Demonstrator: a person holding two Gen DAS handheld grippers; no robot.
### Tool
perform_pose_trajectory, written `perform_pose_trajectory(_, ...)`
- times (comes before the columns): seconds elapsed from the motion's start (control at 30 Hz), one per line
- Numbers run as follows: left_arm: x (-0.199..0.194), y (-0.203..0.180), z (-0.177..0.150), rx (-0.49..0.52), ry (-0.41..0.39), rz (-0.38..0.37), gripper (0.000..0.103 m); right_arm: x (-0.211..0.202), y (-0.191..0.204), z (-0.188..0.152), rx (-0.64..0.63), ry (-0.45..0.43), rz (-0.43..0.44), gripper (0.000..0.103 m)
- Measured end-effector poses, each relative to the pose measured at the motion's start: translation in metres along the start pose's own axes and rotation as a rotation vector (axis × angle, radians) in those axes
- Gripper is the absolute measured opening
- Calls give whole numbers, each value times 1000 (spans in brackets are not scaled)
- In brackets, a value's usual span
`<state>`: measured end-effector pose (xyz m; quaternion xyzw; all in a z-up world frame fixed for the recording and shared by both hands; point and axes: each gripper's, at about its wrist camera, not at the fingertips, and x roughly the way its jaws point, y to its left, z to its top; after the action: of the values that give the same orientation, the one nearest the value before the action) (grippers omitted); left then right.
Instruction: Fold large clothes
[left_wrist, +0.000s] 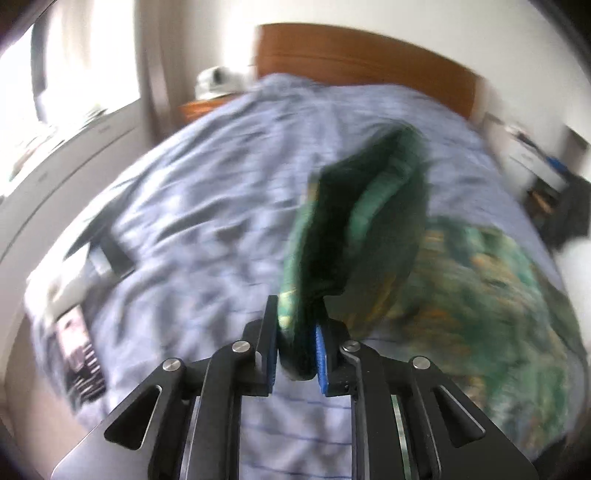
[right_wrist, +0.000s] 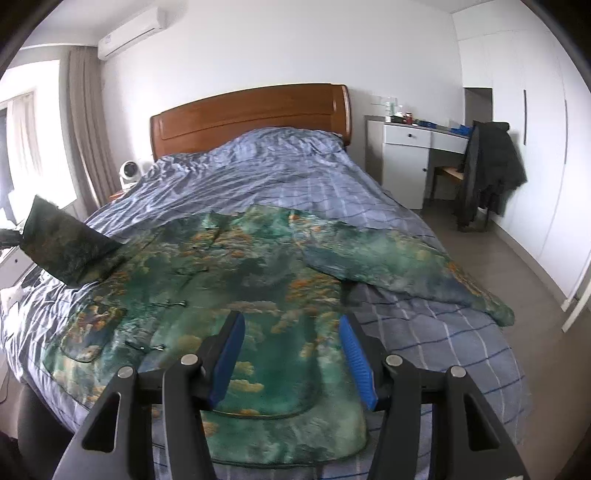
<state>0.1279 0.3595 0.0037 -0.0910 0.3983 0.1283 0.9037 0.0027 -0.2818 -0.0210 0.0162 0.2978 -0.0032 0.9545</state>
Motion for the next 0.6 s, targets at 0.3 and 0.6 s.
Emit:
perform_pose_trajectory(0.3,17,82,-54,-256,60,125,40,-4,7,3,-23,-4,-17,55)
perform_pose_trajectory(0.6,18,-11,-98,-70,192,-227,83,10,-15,-3,24,53,-45,62)
